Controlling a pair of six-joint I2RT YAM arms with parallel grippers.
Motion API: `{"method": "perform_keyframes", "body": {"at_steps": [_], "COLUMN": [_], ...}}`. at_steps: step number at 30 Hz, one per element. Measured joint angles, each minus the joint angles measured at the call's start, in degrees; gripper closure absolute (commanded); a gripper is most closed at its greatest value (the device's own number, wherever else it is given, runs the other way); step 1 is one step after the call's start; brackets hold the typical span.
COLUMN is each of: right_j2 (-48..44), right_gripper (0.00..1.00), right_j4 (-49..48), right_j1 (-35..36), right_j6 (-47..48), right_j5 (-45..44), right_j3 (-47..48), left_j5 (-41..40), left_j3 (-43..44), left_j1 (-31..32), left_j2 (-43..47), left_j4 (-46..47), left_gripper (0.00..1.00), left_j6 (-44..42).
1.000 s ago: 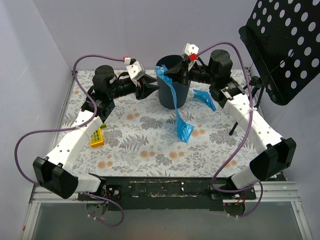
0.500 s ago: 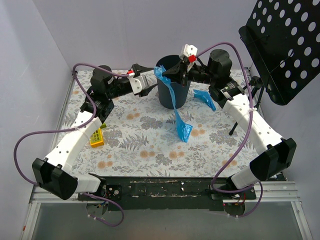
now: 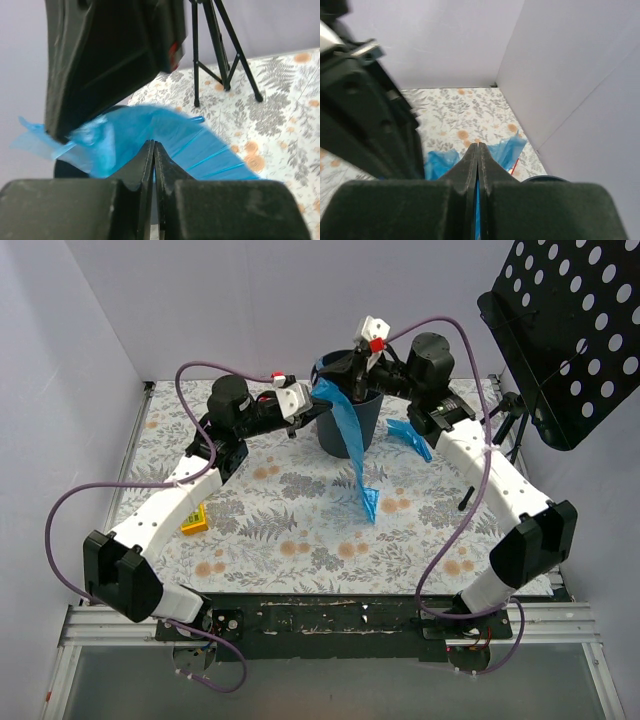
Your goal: Put the trash bags into the trash bin
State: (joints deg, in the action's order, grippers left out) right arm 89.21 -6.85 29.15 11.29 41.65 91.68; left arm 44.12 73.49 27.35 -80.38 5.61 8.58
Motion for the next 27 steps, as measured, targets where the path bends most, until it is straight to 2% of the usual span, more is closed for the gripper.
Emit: {"method": "perform_keyframes", "body": {"at_steps": [2,6,9,11,12,14,15,17,21,27], "right_j2": [2.45,7.54,12.81,15.15,15.89,16.06,15.93,15.28,10.36,-1.20], "right_gripper": [0.99,0.99,0.99,0.99,0.99,0.99,0.99,0.99,0.99,0.99], "right_j4": [-2.34,-6.29,-7.04,-7.21,-7.50,-7.82,-8.13,-8.35,-7.91,-6.75], "right_j1": [0.31,2.12,4.17,5.44,6.10,6.71,6.99,7.37,6.84,6.05], "right_j6": [-1.09,-3.72,-6.12,-6.88,-6.78,-6.10,-5.18,-3.28,1.36,5.88], "right_j5": [-3.41,-17.94,-28.46,-31.69,-31.87,-29.97,-28.17,-23.91,-15.47,-10.71], "right_j3": [1.22,3.15,8.52,11.26,12.15,12.35,12.35,12.17,8.15,0.35], "left_j5": [-1.16,-4.44,-6.21,-7.37,-8.52,-11.30,-13.38,-17.55,-22.10,-19.87], "left_j3": [-0.17,-3.74,-6.49,-7.65,-7.80,-7.78,-7.65,-6.93,-3.56,5.35], "left_j1": [0.61,1.68,2.34,2.58,2.80,2.84,2.82,2.45,-1.29,-7.21], "left_j2": [0.13,2.62,4.37,4.90,4.96,5.20,5.55,6.51,9.27,11.26], "left_j4": [2.03,4.52,5.97,6.45,6.25,5.81,5.11,3.87,1.09,-4.00], "left_gripper": [1.00,1.00,1.00,1.00,0.91,0.55,0.41,0.31,0.25,0.35], "left_j6": [5.99,15.45,21.31,24.22,25.57,26.51,26.12,24.59,19.41,16.09]}}
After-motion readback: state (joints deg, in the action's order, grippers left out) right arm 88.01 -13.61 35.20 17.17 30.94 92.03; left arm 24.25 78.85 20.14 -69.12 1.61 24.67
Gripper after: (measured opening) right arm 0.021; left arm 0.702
